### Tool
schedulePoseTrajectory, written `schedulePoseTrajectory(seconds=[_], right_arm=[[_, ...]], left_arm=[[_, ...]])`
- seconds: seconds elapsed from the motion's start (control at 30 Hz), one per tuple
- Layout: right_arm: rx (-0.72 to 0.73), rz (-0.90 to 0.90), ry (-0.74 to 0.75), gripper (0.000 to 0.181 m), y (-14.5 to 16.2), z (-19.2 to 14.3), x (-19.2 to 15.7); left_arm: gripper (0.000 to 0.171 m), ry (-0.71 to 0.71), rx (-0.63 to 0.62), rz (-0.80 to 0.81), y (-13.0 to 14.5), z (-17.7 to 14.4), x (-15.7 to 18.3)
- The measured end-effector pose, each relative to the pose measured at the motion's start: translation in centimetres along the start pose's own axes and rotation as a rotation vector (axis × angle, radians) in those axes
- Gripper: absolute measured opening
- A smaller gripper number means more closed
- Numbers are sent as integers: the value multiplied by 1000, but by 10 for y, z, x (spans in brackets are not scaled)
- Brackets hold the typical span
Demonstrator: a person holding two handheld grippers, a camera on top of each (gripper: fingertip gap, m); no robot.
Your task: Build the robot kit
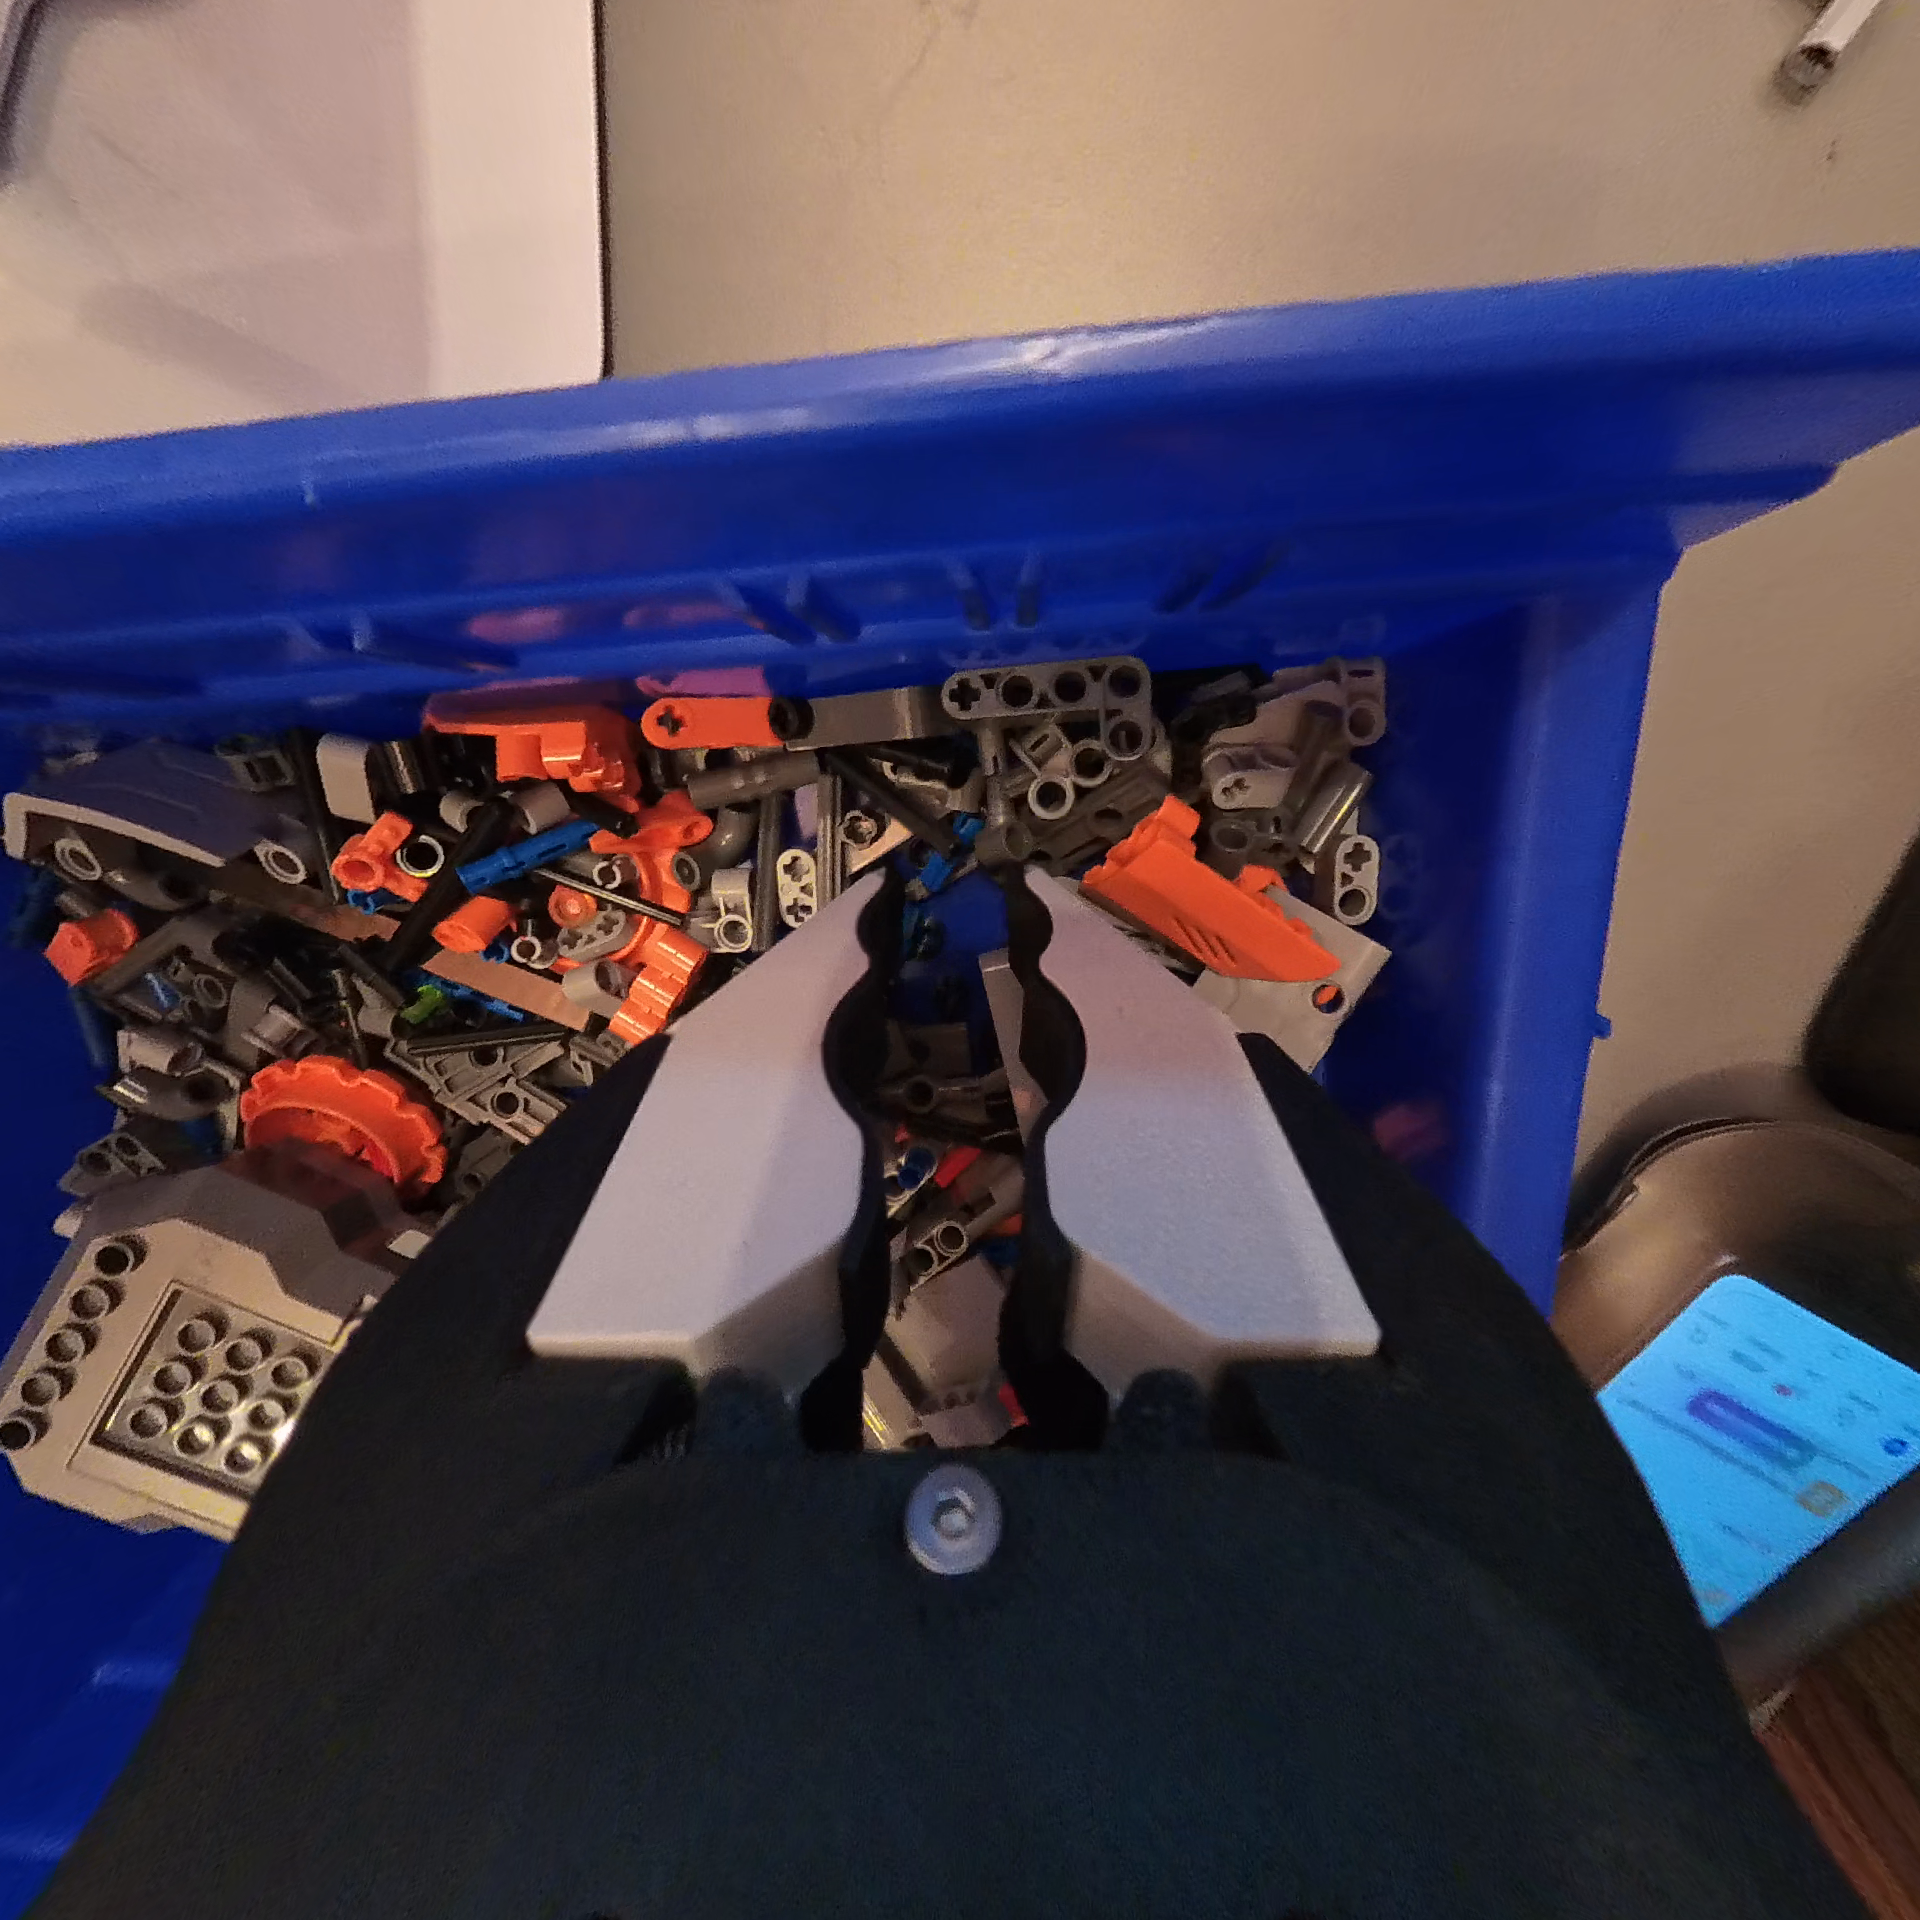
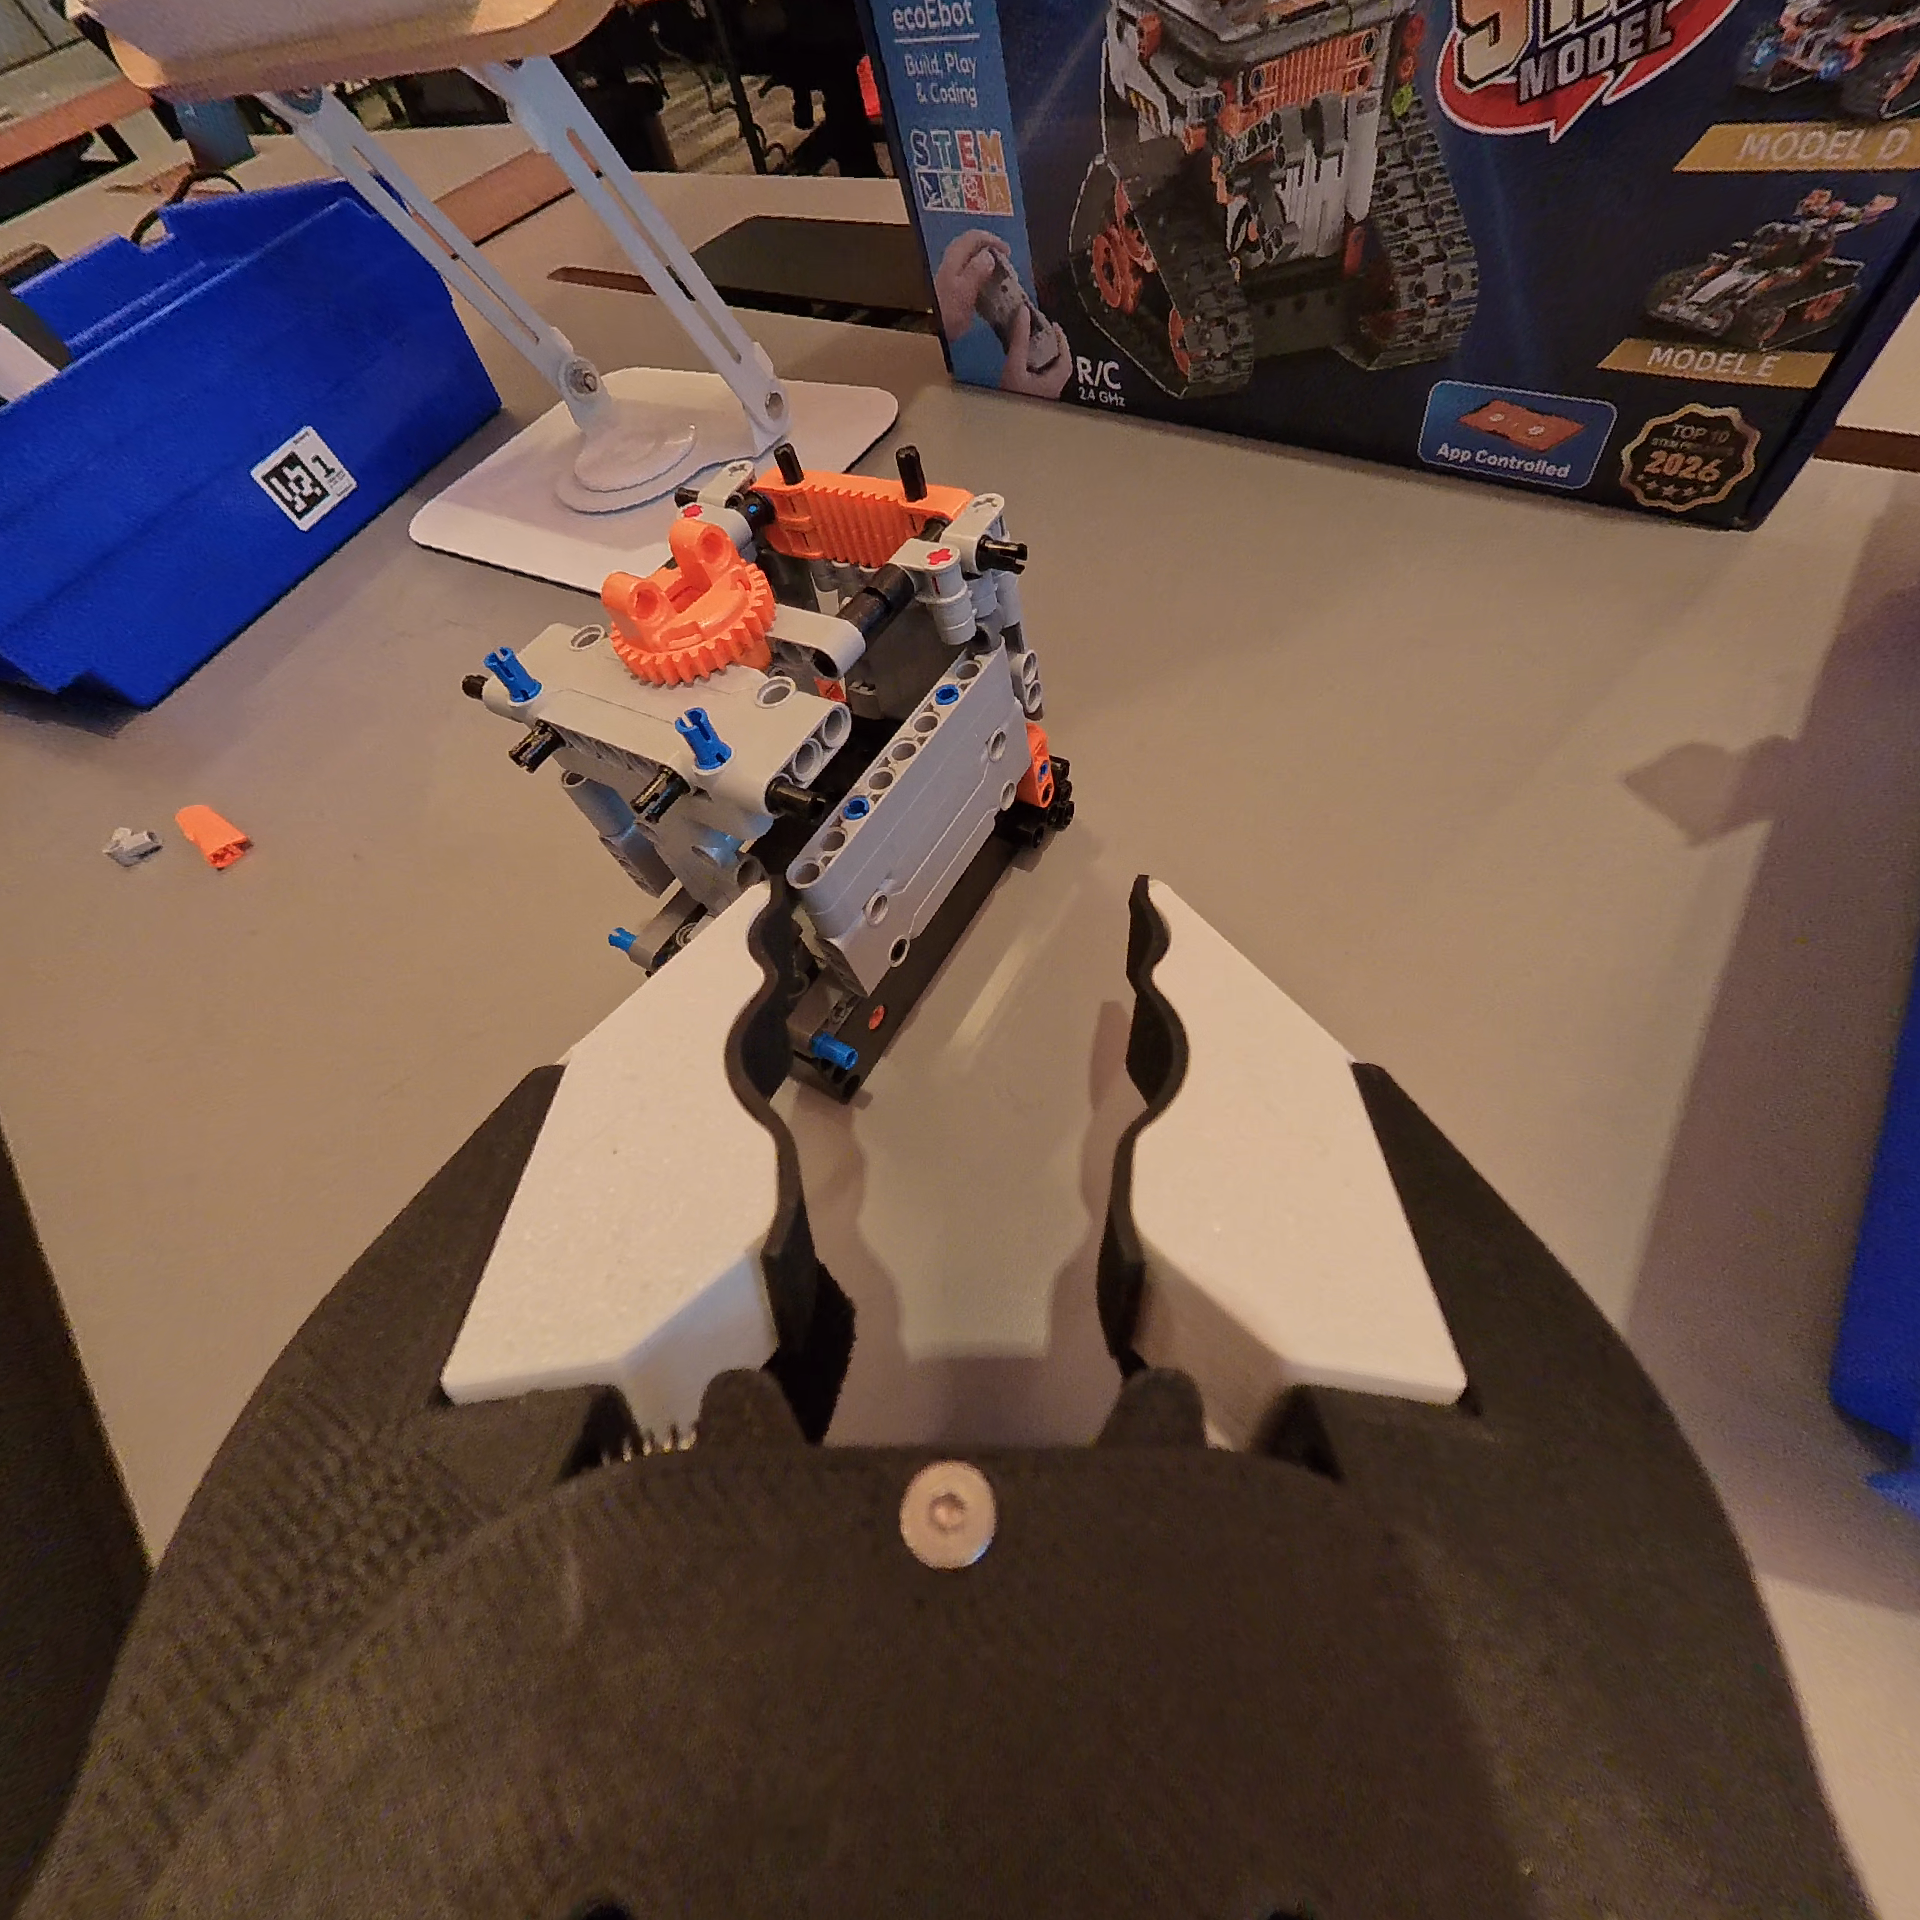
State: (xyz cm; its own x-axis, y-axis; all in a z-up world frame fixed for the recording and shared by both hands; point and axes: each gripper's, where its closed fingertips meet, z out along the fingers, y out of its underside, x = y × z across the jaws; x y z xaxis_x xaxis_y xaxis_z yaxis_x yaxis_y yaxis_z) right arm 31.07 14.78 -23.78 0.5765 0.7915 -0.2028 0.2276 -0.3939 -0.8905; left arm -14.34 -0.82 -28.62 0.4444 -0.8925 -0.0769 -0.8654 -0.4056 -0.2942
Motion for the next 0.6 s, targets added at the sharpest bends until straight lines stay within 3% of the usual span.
schedulePoseTrajectory(seconds=[0.37, 0.6], right_arm=[[4, 0, -1, 62, -1, -1, 0], [5, -1, -1, 62, -1, -1, 0]], left_arm=[[3, 30, 21, 2, 4, 2, 1], [14, 31, 32, -9, 2, 1, -1]])
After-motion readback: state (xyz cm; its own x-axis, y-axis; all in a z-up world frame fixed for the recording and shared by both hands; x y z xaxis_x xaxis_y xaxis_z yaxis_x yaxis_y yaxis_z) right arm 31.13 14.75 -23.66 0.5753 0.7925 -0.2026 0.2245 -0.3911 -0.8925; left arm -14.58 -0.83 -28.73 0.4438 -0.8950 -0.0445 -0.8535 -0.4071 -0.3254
